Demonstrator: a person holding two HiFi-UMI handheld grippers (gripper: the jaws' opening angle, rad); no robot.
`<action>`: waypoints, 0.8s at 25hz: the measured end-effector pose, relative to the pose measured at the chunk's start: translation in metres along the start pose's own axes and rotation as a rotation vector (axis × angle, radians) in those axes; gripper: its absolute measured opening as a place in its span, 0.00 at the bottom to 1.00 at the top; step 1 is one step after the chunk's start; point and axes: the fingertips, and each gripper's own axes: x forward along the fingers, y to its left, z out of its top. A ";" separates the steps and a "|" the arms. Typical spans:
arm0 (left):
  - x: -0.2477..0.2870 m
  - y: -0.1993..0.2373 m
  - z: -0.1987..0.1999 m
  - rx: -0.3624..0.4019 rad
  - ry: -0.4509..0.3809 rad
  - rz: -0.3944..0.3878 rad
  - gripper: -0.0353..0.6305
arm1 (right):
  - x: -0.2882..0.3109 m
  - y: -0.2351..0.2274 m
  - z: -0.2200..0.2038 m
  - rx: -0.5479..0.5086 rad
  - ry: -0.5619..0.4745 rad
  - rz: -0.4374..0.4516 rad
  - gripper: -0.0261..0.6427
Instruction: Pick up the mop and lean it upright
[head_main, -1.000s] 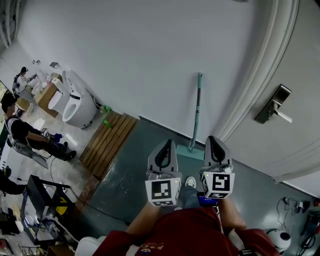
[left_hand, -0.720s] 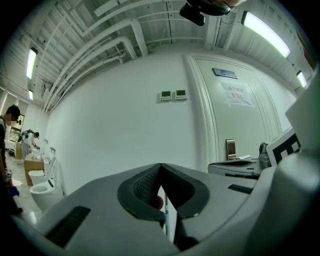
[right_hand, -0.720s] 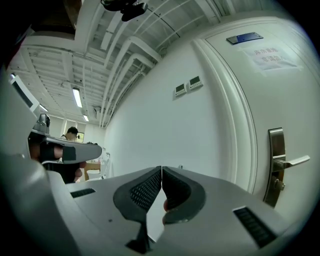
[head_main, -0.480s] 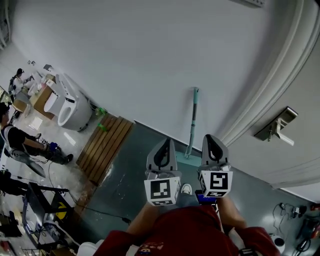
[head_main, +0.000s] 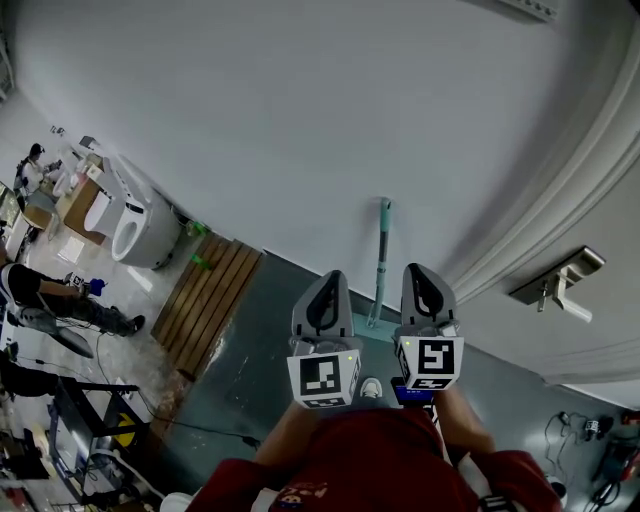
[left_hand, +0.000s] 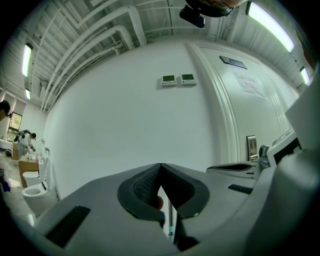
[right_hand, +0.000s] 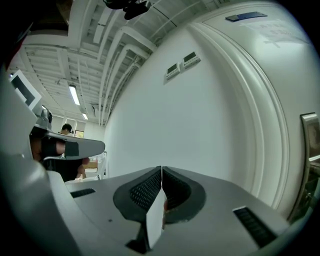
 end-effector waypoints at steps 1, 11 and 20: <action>0.005 0.005 0.001 -0.004 -0.004 -0.003 0.07 | 0.005 0.001 0.000 0.000 0.003 -0.003 0.07; 0.053 0.027 -0.004 -0.016 -0.015 -0.108 0.07 | 0.051 0.005 -0.005 -0.016 0.029 -0.087 0.07; 0.068 0.026 -0.011 -0.008 -0.002 -0.144 0.07 | 0.066 -0.004 -0.015 0.003 0.047 -0.132 0.07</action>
